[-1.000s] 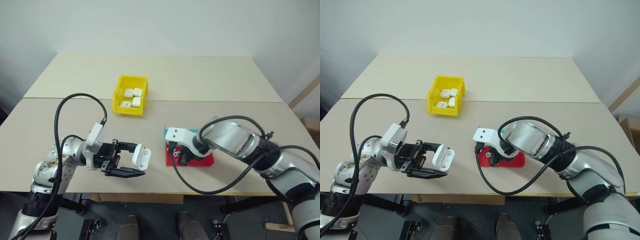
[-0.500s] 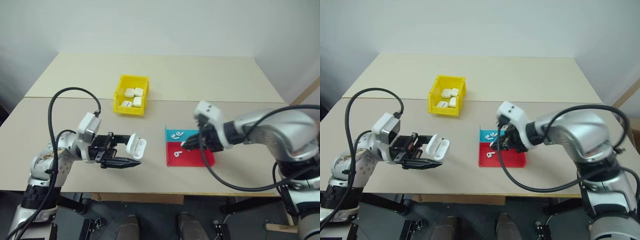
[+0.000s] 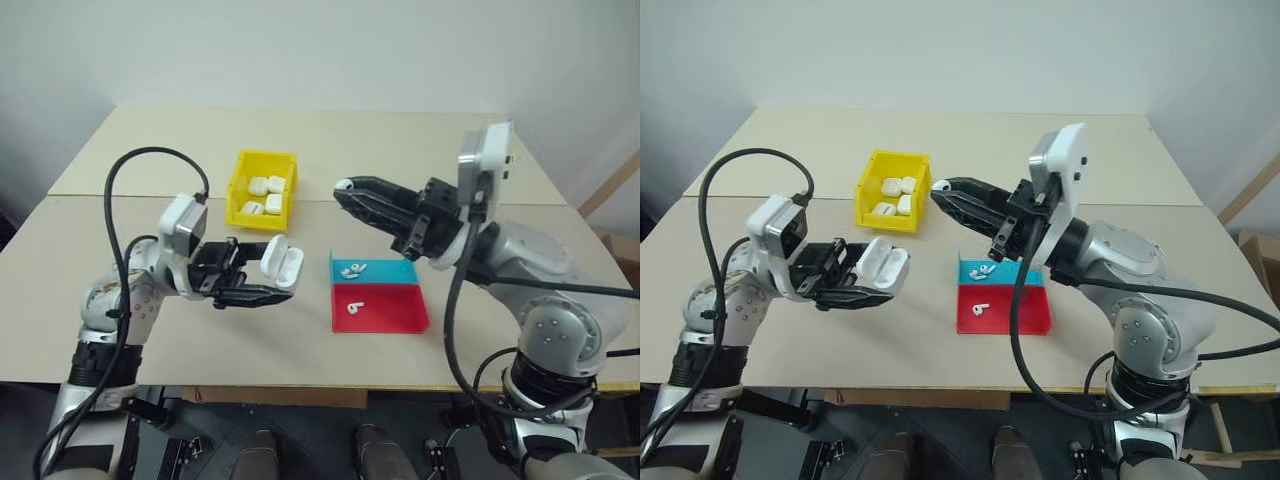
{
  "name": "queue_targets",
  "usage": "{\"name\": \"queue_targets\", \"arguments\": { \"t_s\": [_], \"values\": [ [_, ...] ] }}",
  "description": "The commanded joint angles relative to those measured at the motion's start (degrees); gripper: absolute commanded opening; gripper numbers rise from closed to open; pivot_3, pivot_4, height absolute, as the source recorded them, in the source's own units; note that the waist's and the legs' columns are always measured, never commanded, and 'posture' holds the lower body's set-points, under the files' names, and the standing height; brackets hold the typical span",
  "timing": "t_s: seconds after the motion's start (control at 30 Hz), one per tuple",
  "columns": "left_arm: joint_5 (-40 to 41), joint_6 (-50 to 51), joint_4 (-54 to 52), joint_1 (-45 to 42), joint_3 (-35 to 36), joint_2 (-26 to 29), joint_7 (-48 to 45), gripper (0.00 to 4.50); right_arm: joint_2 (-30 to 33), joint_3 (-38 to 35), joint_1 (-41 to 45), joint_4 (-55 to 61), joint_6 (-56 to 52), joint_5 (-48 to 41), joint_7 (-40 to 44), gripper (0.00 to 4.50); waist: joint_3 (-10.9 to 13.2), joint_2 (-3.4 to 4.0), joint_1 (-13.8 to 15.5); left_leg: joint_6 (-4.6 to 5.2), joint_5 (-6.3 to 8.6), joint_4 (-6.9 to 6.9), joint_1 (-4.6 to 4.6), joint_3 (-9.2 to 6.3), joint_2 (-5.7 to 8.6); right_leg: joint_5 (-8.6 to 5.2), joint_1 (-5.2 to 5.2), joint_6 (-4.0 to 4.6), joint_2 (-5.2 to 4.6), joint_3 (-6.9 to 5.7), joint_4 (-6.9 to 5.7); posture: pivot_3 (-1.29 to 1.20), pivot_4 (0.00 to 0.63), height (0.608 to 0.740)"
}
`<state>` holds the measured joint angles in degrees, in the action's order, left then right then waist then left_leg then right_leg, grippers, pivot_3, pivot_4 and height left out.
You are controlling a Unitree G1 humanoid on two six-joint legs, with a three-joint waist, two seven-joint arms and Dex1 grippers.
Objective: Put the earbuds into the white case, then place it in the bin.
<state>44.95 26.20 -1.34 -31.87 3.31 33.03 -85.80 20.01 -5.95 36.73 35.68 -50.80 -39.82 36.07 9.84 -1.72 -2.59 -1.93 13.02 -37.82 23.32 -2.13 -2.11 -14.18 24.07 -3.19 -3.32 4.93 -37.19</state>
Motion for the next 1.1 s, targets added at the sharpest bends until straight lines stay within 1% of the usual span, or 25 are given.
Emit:
{"name": "queue_targets", "arguments": {
  "t_s": [0.03, 0.2, 0.43, 0.63, 0.83, 1.07, 1.1],
  "values": [
    [0.1, -0.7, -1.6, -1.5, 0.7, -0.8, 2.2, 2.76, 1.0, 4.6, -0.6, 1.7, 5.6, 3.5, -0.1, 0.63, 0.0, 0.0, 0.0, 0.0, 0.0, 0.0, 0.01, 0.0, 0.0, 0.0, 0.0, 0.0, 0.0, 0.0, 0.0, 0.0, 0.15, 0.74],
    [0.2, -0.4, -2.2, -1.6, 0.8, -0.9, 3.3, 2.76, 0.2, 6.8, -0.4, 1.1, 8.0, 3.5, -0.9, 0.63, 0.0, 0.0, 0.0, 0.0, 0.0, 0.0, 0.0, 0.0, 0.0, 0.0, 0.0, 0.0, 0.0, 0.01, 0.0, 0.0, 0.15, 0.74],
    [0.3, -0.3, -2.8, -1.8, 0.5, -1.1, 4.5, 2.76, 1.0, 9.4, -0.9, 0.8, 8.9, 3.3, 0.0, 0.63, 0.0, 0.0, 0.0, 0.0, 0.0, 0.0, 0.0, -0.01, 0.0, 0.0, 0.0, 0.0, 0.0, 0.01, 0.0, 0.0, 0.15, 0.74],
    [0.4, -0.2, -3.2, -2.0, 0.6, -0.9, 4.7, 2.76, 1.3, 11.4, -0.9, -0.5, 9.9, 5.5, -0.3, 0.63, 0.0, 0.0, 0.0, 0.0, 0.0, 0.0, -0.01, -0.01, 0.0, 0.0, 0.0, 0.0, 0.0, 0.01, 0.0, 0.0, 0.15, 0.74],
    [0.6, 0.0, -3.5, -2.0, 0.7, -0.7, 4.6, 2.76, 2.5, 11.7, -0.9, -2.3, 11.4, 7.3, -0.2, 0.63, 0.0, 0.0, 0.0, 0.0, 0.0, 0.0, 0.01, -0.01, 0.01, 0.0, 0.0, 0.0, 0.0, 0.01, 0.02, 0.0, 0.15, 0.74],
    [0.4, -0.3, -3.2, -2.2, 0.6, -0.8, 4.7, 2.76, 4.6, 11.1, -0.9, -2.4, 11.1, 6.1, 1.9, 0.63, 0.0, 0.0, 0.1, 0.0, 0.0, 0.0, 0.0, -0.01, 0.01, 0.0, 0.0, 0.0, 0.0, 0.0, 0.01, 0.0, 0.15, 0.74],
    [0.4, -0.4, -3.1, -2.2, 0.6, -0.8, 4.7, 2.76, 5.0, 11.1, -1.0, -2.3, 11.0, 5.8, 2.4, 0.98, 0.0, 0.0, 0.1, 0.0, 0.0, 0.0, 0.0, -0.01, 0.01, 0.0, 0.0, 0.0, 0.0, 0.0, 0.01, 0.0, 0.15, 0.74]
  ]
}}
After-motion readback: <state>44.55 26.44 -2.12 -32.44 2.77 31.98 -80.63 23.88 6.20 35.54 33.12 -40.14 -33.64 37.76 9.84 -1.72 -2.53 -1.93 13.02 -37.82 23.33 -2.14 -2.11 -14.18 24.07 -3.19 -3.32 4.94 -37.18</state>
